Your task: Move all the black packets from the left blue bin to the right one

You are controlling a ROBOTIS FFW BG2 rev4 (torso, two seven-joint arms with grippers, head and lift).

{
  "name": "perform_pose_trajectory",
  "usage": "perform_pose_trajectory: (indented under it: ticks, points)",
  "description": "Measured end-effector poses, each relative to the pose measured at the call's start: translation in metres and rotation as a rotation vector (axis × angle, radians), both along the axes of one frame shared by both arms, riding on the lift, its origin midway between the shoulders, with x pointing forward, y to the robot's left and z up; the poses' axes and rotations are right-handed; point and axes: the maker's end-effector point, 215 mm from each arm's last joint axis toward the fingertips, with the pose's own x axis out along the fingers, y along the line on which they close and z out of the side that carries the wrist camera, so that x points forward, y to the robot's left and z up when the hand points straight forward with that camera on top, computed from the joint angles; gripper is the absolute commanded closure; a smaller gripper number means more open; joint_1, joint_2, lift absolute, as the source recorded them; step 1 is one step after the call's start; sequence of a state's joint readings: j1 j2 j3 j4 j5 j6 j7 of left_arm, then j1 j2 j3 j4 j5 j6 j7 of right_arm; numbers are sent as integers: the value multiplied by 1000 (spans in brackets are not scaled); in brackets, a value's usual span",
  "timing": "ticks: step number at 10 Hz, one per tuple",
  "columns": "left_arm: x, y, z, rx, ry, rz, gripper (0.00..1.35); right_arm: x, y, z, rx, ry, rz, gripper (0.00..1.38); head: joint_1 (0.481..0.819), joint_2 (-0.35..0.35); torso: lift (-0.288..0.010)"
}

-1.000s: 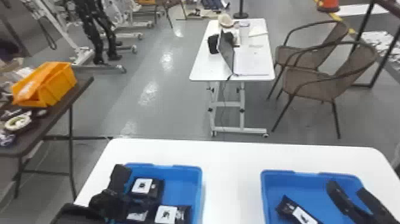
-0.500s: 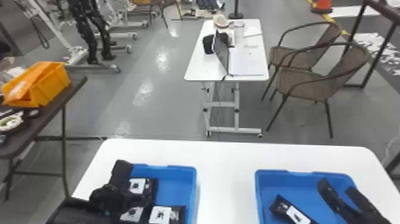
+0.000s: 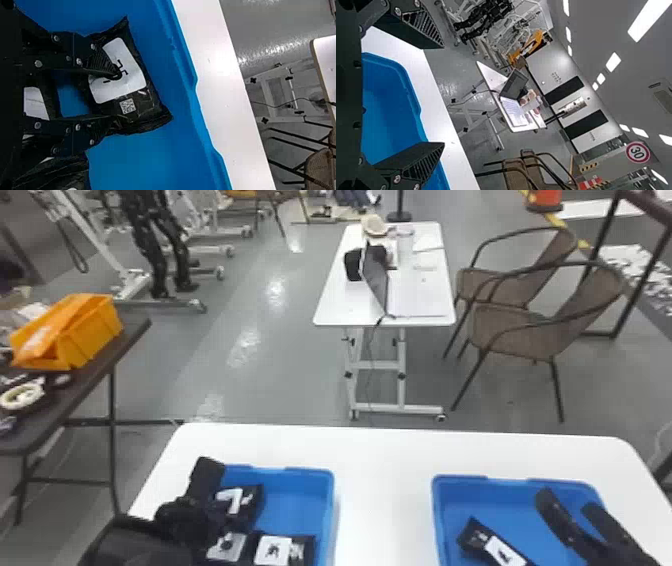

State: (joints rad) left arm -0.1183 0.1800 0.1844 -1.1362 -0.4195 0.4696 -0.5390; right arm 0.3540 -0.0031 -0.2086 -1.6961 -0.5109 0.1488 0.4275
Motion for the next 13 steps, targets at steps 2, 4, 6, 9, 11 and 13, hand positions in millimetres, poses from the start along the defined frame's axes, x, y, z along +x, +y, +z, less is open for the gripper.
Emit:
perform_pose_trajectory:
  ticks: [2,4,6,9,11,13]
  points:
    - [0,-10,1,-33,16,-45,817,0,0,-1,7,2,1,150,695,138,0]
    - [9,-31,13,-77,-27,-111,818,-1,1,-3,15,3,3,150,695,112,0]
    - [12,-43,16,-103,-41,-131,823,-1,3,-4,23,1,12,150,695,101,0]
    - [7,-50,11,-85,-32,-158,1153,-1,4,-5,29,2,14,150,695,92,0]
    - [1,-43,6,-84,-31,-137,1217,-2,4,-6,32,3,14,150,695,100,0]
    - [4,-48,11,-99,-44,-153,1217,-2,5,-6,34,3,16,150,695,98,0]
